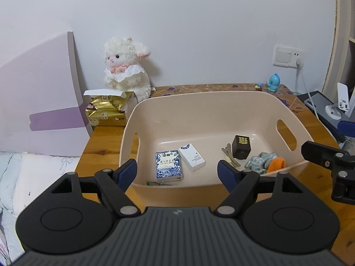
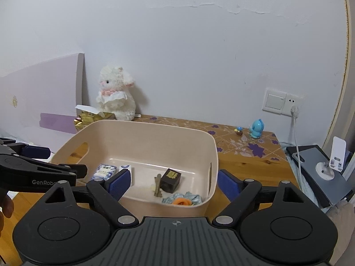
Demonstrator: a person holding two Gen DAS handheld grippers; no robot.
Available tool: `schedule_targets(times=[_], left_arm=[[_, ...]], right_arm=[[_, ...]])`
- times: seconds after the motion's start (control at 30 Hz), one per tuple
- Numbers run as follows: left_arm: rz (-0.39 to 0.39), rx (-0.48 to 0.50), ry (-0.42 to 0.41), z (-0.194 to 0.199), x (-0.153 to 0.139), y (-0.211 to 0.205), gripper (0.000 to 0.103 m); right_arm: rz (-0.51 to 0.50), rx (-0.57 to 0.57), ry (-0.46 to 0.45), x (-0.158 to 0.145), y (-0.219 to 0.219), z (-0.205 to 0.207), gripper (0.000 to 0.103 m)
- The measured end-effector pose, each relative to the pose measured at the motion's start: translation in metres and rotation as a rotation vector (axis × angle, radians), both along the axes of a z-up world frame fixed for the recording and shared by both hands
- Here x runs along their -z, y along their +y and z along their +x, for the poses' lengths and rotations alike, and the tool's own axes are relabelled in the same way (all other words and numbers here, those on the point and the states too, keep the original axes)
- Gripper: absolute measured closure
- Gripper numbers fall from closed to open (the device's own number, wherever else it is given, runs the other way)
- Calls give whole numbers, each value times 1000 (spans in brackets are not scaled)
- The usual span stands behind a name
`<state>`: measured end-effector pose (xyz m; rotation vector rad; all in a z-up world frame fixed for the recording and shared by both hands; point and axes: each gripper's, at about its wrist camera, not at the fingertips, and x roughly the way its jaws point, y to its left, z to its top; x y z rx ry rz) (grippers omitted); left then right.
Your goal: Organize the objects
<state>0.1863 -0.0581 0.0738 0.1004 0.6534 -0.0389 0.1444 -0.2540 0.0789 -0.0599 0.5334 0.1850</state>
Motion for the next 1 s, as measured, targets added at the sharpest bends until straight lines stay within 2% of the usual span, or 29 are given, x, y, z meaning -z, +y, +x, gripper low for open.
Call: schedule_targets(times=[0.33, 0.47, 0.63, 1.0], left_arm=[[-29, 4, -63, -47, -19, 7, 22], [-35, 6, -77, -66, -22, 8, 21], [-46, 13, -84, -91, -23, 10, 19], [-38, -2, -95, -138, -26, 17, 14]], right_arm=[[34, 12, -30, -6, -7, -42, 15], [37, 17, -47, -9, -9, -60, 12], [64, 21, -50, -8, -14, -80, 9], [59, 30, -108, -16, -14, -127, 2]])
